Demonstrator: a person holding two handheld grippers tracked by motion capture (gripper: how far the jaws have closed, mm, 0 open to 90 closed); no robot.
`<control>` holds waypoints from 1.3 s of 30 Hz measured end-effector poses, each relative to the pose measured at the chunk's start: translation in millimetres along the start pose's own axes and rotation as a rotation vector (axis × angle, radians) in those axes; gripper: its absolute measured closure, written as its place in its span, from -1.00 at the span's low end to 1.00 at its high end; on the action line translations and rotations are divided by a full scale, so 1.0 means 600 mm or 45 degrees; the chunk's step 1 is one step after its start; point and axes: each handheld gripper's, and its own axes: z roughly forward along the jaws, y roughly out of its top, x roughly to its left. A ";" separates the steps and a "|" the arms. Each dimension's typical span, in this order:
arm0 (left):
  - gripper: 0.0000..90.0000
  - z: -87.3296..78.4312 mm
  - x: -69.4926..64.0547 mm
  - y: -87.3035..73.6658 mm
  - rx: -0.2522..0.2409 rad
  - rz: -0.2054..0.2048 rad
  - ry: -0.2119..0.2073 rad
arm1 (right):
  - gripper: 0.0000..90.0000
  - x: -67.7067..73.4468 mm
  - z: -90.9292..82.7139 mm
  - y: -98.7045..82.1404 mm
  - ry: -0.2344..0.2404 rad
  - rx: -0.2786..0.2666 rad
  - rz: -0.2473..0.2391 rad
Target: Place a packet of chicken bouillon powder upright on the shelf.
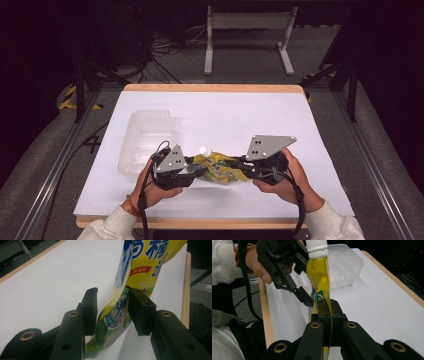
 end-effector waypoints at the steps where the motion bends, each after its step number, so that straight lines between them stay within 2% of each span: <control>1: 0.39 0.000 0.000 0.000 0.005 0.011 0.003 | 1.00 0.000 0.001 0.001 -0.002 0.003 -0.006; 4: 0.60 -0.005 0.001 0.000 -0.018 0.007 -0.015 | 1.00 -0.002 0.001 0.004 -0.023 -0.004 -0.008; 6: 0.71 -0.009 0.002 0.001 -0.027 0.024 -0.018 | 0.99 -0.005 -0.001 0.005 -0.039 -0.025 -0.001; 10: 0.82 -0.016 0.004 0.004 -0.064 0.023 -0.025 | 0.97 -0.010 -0.003 0.007 -0.069 -0.056 0.011; 12: 0.84 -0.022 0.006 0.004 -0.087 0.025 -0.015 | 0.92 -0.011 -0.004 0.008 -0.076 -0.091 0.016; 14: 0.86 -0.027 0.010 0.003 -0.117 0.015 -0.029 | 0.83 -0.015 -0.004 0.008 -0.096 -0.130 0.032; 16: 0.88 -0.031 0.011 0.002 -0.124 0.022 -0.032 | 0.77 -0.020 -0.004 0.006 -0.086 -0.171 0.051; 18: 0.90 -0.035 0.012 0.001 -0.129 0.036 -0.035 | 0.67 -0.025 -0.001 0.003 -0.079 -0.191 0.075; 20: 0.92 -0.040 0.015 -0.001 -0.155 0.021 -0.048 | 0.48 -0.029 0.002 0.000 -0.093 -0.200 0.090; 22: 0.93 -0.045 0.017 -0.002 -0.160 0.035 -0.049 | 0.47 -0.033 0.002 -0.003 -0.086 -0.219 0.107; 24: 0.94 -0.049 0.017 -0.004 -0.174 0.030 -0.049 | 0.39 -0.038 0.004 -0.009 -0.084 -0.251 0.128; 27: 0.95 -0.055 0.019 -0.005 -0.179 0.035 -0.048 | 0.28 -0.049 0.011 -0.022 -0.087 -0.265 0.170; 29: 0.95 -0.059 0.021 -0.007 -0.179 0.041 -0.035 | 0.25 -0.056 0.016 -0.031 -0.059 -0.288 0.199; 32: 0.95 -0.064 0.023 -0.009 -0.185 0.036 -0.027 | 0.16 -0.063 0.026 -0.043 -0.059 -0.283 0.233; 34: 0.95 -0.067 0.025 -0.010 -0.186 0.047 -0.017 | 0.17 -0.070 0.044 -0.056 -0.011 -0.265 0.267; 35: 0.95 -0.068 0.025 -0.010 -0.184 0.049 -0.013 | 0.28 -0.071 0.053 -0.061 0.008 -0.260 0.279; 36: 0.95 -0.069 0.025 -0.011 -0.180 0.054 -0.011 | 0.41 -0.071 0.061 -0.065 0.003 -0.258 0.278; 37: 0.95 -0.070 0.026 -0.012 -0.173 0.059 0.000 | 0.46 -0.071 0.070 -0.068 0.013 -0.257 0.279; 38: 0.95 -0.071 0.026 -0.012 -0.169 0.061 0.008 | 0.59 -0.070 0.079 -0.069 0.021 -0.251 0.278; 39: 0.95 -0.072 0.028 -0.013 -0.165 0.059 0.014 | 0.64 -0.068 0.084 -0.069 0.011 -0.249 0.268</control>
